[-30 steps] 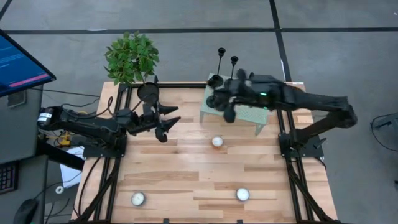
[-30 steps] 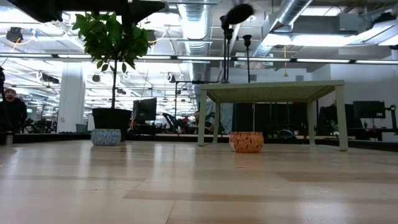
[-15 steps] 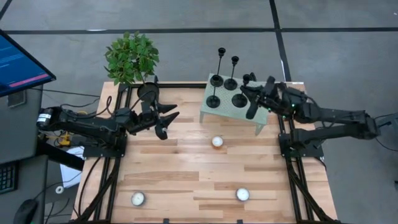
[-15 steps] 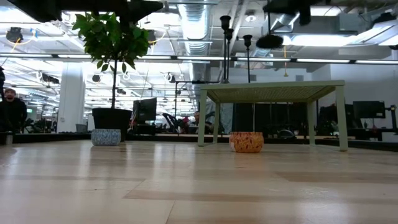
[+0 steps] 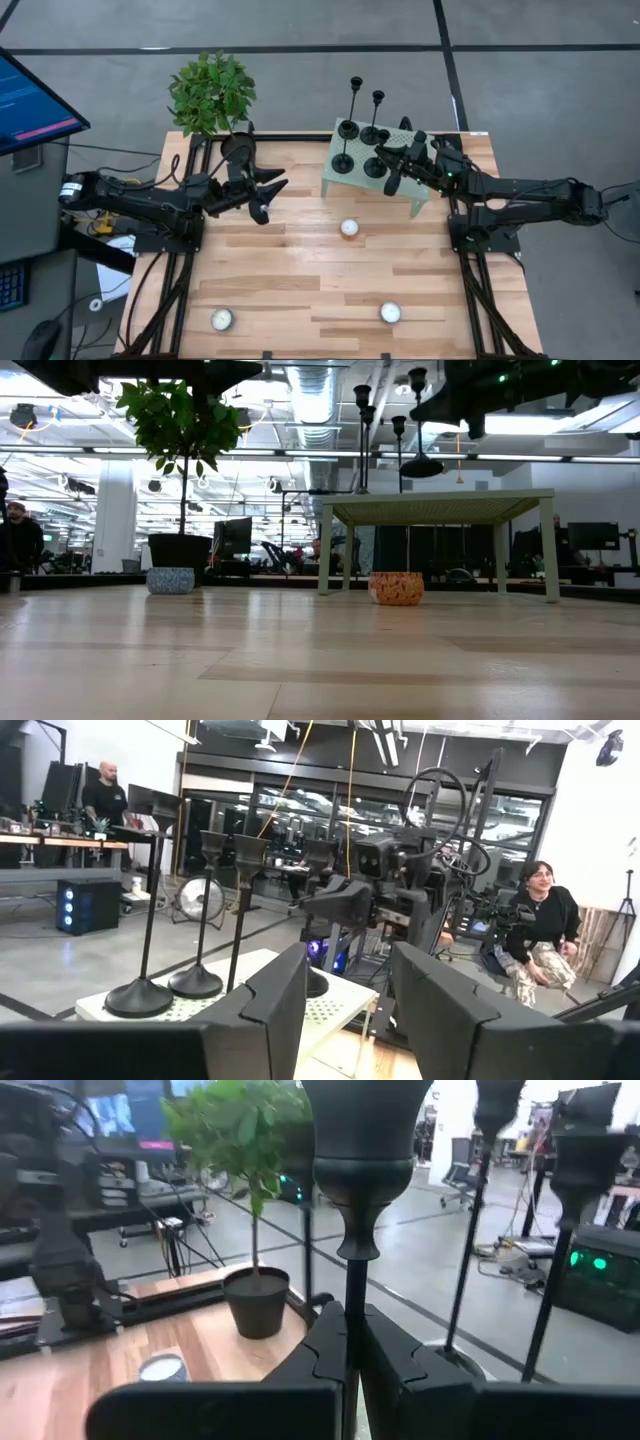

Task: Pick & Place candle stick holders
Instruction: Put the candle holder on the shelf aligned with the other candle holder to the right

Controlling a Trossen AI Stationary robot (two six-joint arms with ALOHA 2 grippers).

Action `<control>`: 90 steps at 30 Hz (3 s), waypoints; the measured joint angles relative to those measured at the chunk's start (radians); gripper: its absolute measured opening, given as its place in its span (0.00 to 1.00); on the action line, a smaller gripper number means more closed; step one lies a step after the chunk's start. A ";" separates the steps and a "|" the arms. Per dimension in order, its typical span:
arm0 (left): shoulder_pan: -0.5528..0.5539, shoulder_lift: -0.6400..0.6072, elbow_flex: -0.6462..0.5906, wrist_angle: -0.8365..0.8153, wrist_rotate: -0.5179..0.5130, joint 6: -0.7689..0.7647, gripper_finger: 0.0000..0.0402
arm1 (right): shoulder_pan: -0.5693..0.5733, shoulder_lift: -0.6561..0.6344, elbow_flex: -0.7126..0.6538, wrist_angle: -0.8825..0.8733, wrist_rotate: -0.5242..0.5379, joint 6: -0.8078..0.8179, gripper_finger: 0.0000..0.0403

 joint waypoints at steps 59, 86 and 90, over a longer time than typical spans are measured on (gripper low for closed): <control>0.000 0.000 0.000 0.016 -0.001 0.000 0.36 | -0.163 0.121 -0.153 0.348 -0.291 0.000 0.00; 0.000 0.000 0.000 0.016 -0.005 0.003 0.36 | -0.165 0.124 -0.152 0.290 -0.286 -0.039 0.03; 0.000 0.000 0.000 0.018 -0.005 0.003 0.36 | -0.165 0.125 -0.149 0.292 -0.286 -0.041 0.04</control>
